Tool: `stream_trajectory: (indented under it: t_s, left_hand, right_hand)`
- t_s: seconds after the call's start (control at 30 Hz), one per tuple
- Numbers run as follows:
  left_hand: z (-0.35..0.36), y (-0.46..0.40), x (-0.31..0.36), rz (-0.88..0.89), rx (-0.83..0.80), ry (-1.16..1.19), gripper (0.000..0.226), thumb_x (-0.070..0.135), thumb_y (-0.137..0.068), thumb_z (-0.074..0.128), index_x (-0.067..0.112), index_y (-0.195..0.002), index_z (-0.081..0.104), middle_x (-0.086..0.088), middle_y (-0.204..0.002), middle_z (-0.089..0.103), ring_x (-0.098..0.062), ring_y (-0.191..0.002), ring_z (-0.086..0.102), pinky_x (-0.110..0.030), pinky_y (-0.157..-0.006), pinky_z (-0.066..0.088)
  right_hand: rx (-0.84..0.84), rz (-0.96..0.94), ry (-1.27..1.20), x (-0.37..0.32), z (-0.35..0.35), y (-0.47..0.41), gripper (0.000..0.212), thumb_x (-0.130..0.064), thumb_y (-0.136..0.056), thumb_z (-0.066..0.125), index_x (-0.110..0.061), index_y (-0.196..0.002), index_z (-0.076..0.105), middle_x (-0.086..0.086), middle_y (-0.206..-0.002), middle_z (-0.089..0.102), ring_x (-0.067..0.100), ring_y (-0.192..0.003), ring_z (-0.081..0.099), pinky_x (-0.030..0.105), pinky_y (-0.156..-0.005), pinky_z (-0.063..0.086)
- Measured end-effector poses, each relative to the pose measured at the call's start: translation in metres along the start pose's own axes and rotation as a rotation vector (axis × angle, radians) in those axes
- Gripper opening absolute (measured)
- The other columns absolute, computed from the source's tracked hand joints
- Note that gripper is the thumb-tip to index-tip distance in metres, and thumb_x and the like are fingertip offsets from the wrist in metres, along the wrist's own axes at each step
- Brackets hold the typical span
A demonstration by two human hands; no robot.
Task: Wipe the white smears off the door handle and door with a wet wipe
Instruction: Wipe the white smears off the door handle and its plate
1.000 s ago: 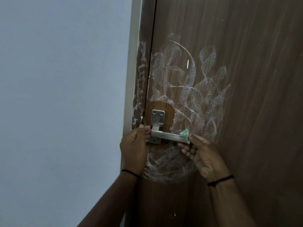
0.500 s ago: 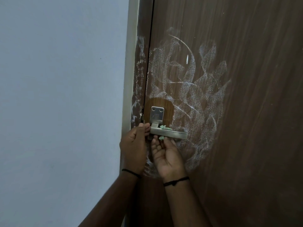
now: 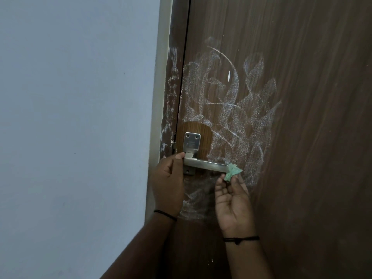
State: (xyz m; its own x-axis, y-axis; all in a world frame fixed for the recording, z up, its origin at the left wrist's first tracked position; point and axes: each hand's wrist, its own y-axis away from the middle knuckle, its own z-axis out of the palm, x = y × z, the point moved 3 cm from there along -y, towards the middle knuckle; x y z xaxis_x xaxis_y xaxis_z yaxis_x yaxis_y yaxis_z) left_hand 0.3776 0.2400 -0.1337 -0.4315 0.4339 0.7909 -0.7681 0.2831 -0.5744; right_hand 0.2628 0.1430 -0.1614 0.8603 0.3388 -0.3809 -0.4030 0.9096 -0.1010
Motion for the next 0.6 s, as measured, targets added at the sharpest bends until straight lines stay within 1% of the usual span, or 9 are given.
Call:
stream_trajectory:
  t_s: [0.07, 0.13, 0.2, 0.27, 0.33, 0.4, 0.47, 0.5, 0.6]
  left_hand:
    - [0.001, 0.003, 0.001, -0.015, -0.012, -0.006, 0.026, 0.024, -0.102, 0.049, 0.018, -0.112, 0.073, 0.001, -0.104, 0.072, -0.012, -0.100, 0.066, -0.040, -0.089, 0.056]
    - [0.000, 0.005, 0.002, -0.053, -0.016, 0.031, 0.028, 0.024, -0.103, 0.047, 0.018, -0.114, 0.072, 0.001, -0.106, 0.072, -0.012, -0.102, 0.066, -0.042, -0.091, 0.056]
    - [0.000, 0.006, 0.001, -0.097, -0.020, 0.079, 0.029, 0.024, -0.104, 0.044, 0.019, -0.112, 0.072, 0.000, -0.106, 0.073, -0.015, -0.104, 0.067, -0.045, -0.093, 0.055]
    - [-0.001, 0.007, 0.001, -0.132, -0.025, 0.125, 0.030, 0.025, -0.105, 0.042, 0.022, -0.108, 0.071, -0.001, -0.106, 0.073, -0.017, -0.105, 0.068, -0.047, -0.093, 0.055]
    - [-0.002, 0.008, 0.003, -0.126, -0.022, 0.138, 0.029, 0.026, -0.105, 0.041, 0.026, -0.105, 0.071, 0.000, -0.104, 0.074, -0.016, -0.102, 0.069, -0.044, -0.092, 0.056]
    - [-0.004, 0.008, 0.007, -0.086, -0.006, 0.109, 0.028, 0.024, -0.105, 0.043, 0.032, -0.101, 0.069, 0.005, -0.100, 0.074, -0.007, -0.098, 0.069, -0.033, -0.088, 0.057]
    - [-0.006, 0.007, 0.013, -0.022, 0.021, 0.054, 0.027, 0.021, -0.103, 0.047, 0.037, -0.100, 0.068, 0.015, -0.097, 0.071, 0.005, -0.094, 0.066, -0.015, -0.081, 0.054]
    - [-0.007, 0.006, 0.014, 0.006, 0.037, 0.027, 0.026, 0.019, -0.103, 0.048, 0.033, -0.102, 0.070, 0.018, -0.096, 0.070, 0.008, -0.092, 0.064, -0.008, -0.078, 0.050]
    - [-0.008, -0.001, 0.013, 0.054, 0.043, -0.097, 0.025, 0.017, -0.102, 0.051, 0.016, -0.117, 0.071, 0.008, -0.109, 0.070, 0.001, -0.100, 0.063, -0.003, -0.082, 0.045]
  right_hand:
    - [0.020, -0.088, 0.069, -0.009, 0.001, 0.002, 0.018, -0.007, -0.100, 0.051, -0.010, -0.113, 0.062, 0.008, -0.101, 0.067, 0.012, -0.079, 0.065, 0.021, -0.063, 0.058]
    - [0.044, -0.267, 0.300, -0.016, 0.004, 0.007, 0.017, -0.009, -0.097, 0.057, -0.013, -0.111, 0.066, 0.006, -0.104, 0.071, 0.009, -0.081, 0.068, 0.018, -0.065, 0.057]
    - [0.017, -0.579, 0.656, -0.022, 0.014, 0.015, 0.017, -0.009, -0.092, 0.066, -0.015, -0.107, 0.071, 0.000, -0.102, 0.075, 0.008, -0.088, 0.071, 0.018, -0.072, 0.056]
    - [-0.104, -0.868, 1.098, -0.020, 0.029, 0.022, 0.017, -0.013, -0.089, 0.071, -0.019, -0.105, 0.074, -0.008, -0.100, 0.075, 0.011, -0.097, 0.069, 0.031, -0.082, 0.057]
    - [-0.181, -1.067, 1.524, -0.010, 0.042, 0.025, 0.017, -0.022, -0.088, 0.073, -0.027, -0.103, 0.075, -0.016, -0.099, 0.072, 0.010, -0.099, 0.061, 0.040, -0.092, 0.045]
    - [-0.209, -1.227, 1.755, -0.001, 0.057, 0.027, 0.014, -0.027, -0.086, 0.073, -0.034, -0.099, 0.073, -0.017, -0.090, 0.072, 0.008, -0.096, 0.055, 0.034, -0.094, 0.027]
    - [-0.269, -1.271, 1.839, 0.006, 0.072, 0.027, 0.009, -0.031, -0.086, 0.070, -0.035, -0.095, 0.071, -0.016, -0.082, 0.069, 0.008, -0.093, 0.054, 0.032, -0.095, 0.022]
    - [-0.302, -1.253, 1.855, 0.009, 0.077, 0.024, 0.009, -0.032, -0.086, 0.071, -0.034, -0.095, 0.070, -0.015, -0.080, 0.068, 0.009, -0.092, 0.056, 0.033, -0.096, 0.024]
    - [-0.376, -1.112, 1.876, 0.013, 0.090, 0.012, 0.013, -0.035, -0.083, 0.075, -0.029, -0.091, 0.066, -0.011, -0.080, 0.066, 0.014, -0.087, 0.057, 0.026, -0.092, 0.021]
